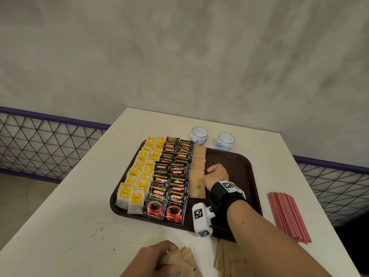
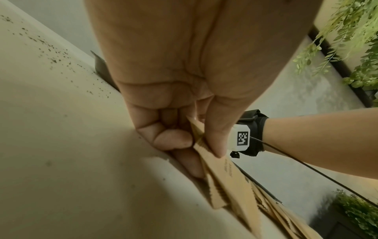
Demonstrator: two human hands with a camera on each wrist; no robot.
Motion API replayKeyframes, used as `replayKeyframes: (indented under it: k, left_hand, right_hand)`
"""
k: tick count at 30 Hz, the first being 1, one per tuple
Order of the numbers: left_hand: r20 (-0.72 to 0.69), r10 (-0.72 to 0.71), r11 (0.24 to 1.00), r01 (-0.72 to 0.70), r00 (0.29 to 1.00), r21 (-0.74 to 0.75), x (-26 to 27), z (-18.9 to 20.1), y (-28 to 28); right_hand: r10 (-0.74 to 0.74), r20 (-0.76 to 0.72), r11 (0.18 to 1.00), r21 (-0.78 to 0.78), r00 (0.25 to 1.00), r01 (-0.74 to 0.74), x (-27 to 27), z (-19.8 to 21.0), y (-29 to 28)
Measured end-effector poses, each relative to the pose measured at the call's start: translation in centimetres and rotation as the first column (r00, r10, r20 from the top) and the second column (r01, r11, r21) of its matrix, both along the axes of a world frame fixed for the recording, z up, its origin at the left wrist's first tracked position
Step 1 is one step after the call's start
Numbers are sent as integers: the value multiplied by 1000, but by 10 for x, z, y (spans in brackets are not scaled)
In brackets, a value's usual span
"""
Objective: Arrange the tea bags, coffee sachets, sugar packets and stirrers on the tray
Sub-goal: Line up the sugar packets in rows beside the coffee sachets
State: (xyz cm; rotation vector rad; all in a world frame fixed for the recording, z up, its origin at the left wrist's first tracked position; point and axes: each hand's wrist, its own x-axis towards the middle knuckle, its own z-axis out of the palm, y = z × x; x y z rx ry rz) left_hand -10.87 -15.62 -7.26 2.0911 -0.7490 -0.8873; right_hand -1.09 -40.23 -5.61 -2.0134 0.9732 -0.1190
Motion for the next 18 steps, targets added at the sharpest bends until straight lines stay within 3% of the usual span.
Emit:
replayKeyframes:
  k: [14, 18]
  left_hand:
    - [-18, 14, 1000, -14, 1000, 1, 1, 2, 1]
    - [2, 20, 1000, -20, 1000, 19, -1, 9, 1]
  right_hand:
    - [-99, 133, 992, 96, 986, 86, 12, -11, -5]
    - [-69, 150, 997, 52, 986, 62, 12, -15, -5]
